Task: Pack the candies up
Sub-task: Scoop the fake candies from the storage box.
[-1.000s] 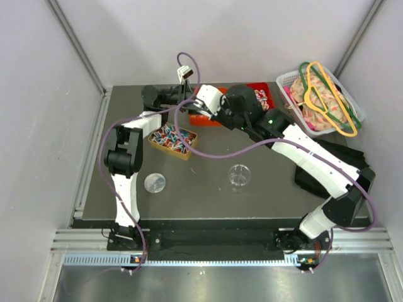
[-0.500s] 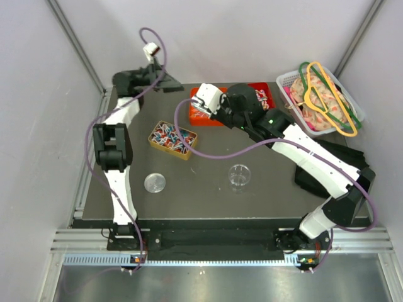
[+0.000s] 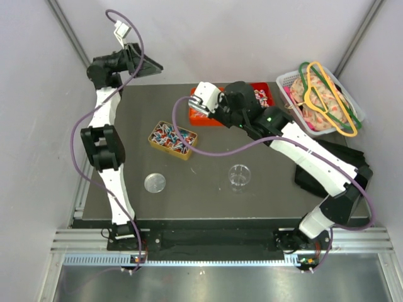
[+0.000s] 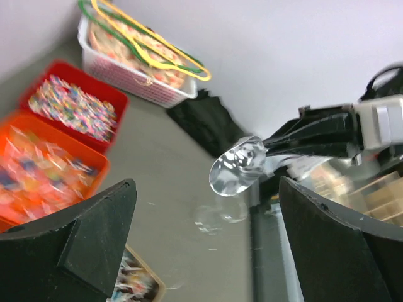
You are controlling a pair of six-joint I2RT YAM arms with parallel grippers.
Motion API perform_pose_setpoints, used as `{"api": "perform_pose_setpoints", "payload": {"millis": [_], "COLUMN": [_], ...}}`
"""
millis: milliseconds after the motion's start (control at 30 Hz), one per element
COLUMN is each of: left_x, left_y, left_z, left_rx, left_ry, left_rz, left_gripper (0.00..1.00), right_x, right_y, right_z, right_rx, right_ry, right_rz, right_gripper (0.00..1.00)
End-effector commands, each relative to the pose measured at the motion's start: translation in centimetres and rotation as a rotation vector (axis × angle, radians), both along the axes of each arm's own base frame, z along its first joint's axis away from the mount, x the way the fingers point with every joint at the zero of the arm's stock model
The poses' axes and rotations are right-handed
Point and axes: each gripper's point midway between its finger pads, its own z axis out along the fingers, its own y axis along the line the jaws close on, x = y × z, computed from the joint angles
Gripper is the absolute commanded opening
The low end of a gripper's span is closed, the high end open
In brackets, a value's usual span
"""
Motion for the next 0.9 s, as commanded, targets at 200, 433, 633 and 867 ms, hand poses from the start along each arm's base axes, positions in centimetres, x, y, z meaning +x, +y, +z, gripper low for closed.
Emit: {"api": "perform_pose_setpoints", "payload": {"millis": [200,433,633,867], "left_x": [0.9,5.6,6.0,4.6], "left_y": [2.4,6.8,10.0,10.0], "left_z": [11.7,-2.2,-16.9,-23.5], "left_rx": [0.185,0.574,0.842,0.883], "left_ry": [-0.709,-0.529,-0.347,-0.261], "left_rz": [0.635,0.762,0.719,0.655], "left_gripper": [0.99,0.99,0.9,0.76], "right_x": [-0.7,-0.8,-0.7,-1.1], "right_y": [0.0,-0.3,0.4,2.1], "right_z": [3.2,3.5,3.2,1.3], "right_rx": [0.06,0.016,-0.008,-0.076], "right_ry": [-0.063,-0.081,-0.069,-0.038], "right_rz": [-0.002,0.021,0.053,0.099], "right_gripper": [0.0,0.0,0.0,0.0]}}
